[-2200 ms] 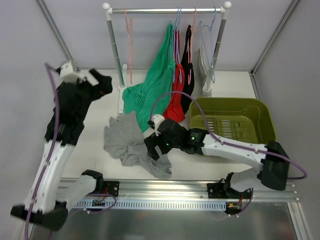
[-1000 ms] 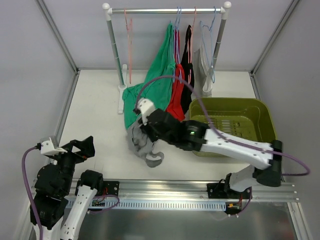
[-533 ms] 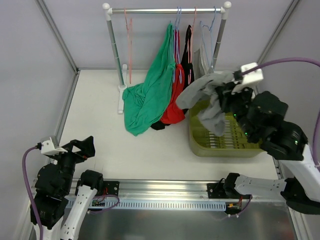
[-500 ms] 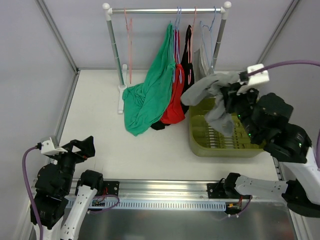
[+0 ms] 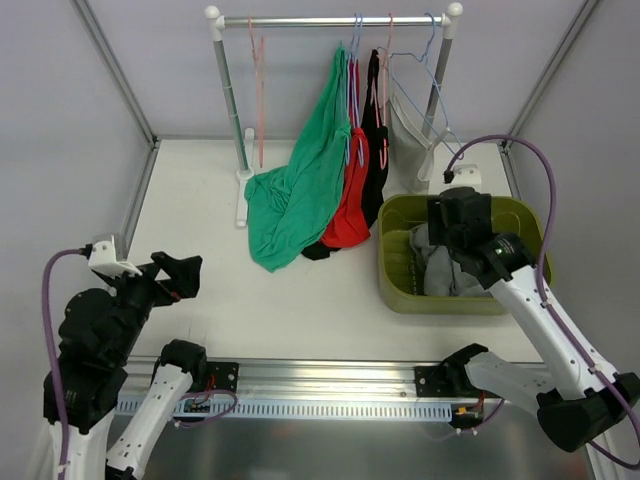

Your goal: Remove the tank top from the hanger

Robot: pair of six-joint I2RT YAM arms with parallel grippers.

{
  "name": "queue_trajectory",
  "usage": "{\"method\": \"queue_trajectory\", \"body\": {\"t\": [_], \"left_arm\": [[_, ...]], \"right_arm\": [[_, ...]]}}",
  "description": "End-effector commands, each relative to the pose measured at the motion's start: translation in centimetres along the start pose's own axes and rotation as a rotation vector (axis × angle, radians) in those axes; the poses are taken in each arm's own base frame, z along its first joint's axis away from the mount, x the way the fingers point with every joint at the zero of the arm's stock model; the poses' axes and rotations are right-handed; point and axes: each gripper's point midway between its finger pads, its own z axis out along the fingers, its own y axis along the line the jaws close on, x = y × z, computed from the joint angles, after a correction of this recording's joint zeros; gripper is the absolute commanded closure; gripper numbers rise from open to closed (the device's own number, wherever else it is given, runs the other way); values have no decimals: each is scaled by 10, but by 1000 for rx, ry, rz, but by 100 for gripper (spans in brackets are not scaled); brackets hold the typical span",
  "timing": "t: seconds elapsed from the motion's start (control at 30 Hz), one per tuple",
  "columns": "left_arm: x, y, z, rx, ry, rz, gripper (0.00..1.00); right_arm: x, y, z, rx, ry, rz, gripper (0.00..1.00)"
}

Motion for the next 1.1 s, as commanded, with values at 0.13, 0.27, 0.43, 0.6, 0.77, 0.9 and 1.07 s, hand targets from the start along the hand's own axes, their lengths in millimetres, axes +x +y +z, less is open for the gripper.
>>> {"method": "queue_trajectory", "body": {"t": [0.13, 0.27, 0.43, 0.6, 0.77, 0.9, 1.07], "left_arm": [[-88, -95, -30, 374, -50, -12, 1], [-111, -143, 6, 509, 64, -34, 1], [-143, -183, 66, 524, 108, -12, 1], [-170, -229, 122, 434, 23, 108, 1], [-169, -263, 216, 354, 11, 139, 1], [-148, -282, 277, 340, 17, 165, 10], [-111, -302, 321, 396, 50, 162, 49]], "right_arm": [[-35, -16, -44, -81, -172, 216, 1], [-48, -23, -78, -169, -259, 275, 1], [-45, -13, -109, -337, -325, 300, 0], [-27, -4, -119, -426, -325, 308, 1], [-9, 19, -128, -564, -288, 328, 1], [5, 31, -138, -659, -281, 347, 1], [18, 43, -150, -763, -287, 342, 1]]}}
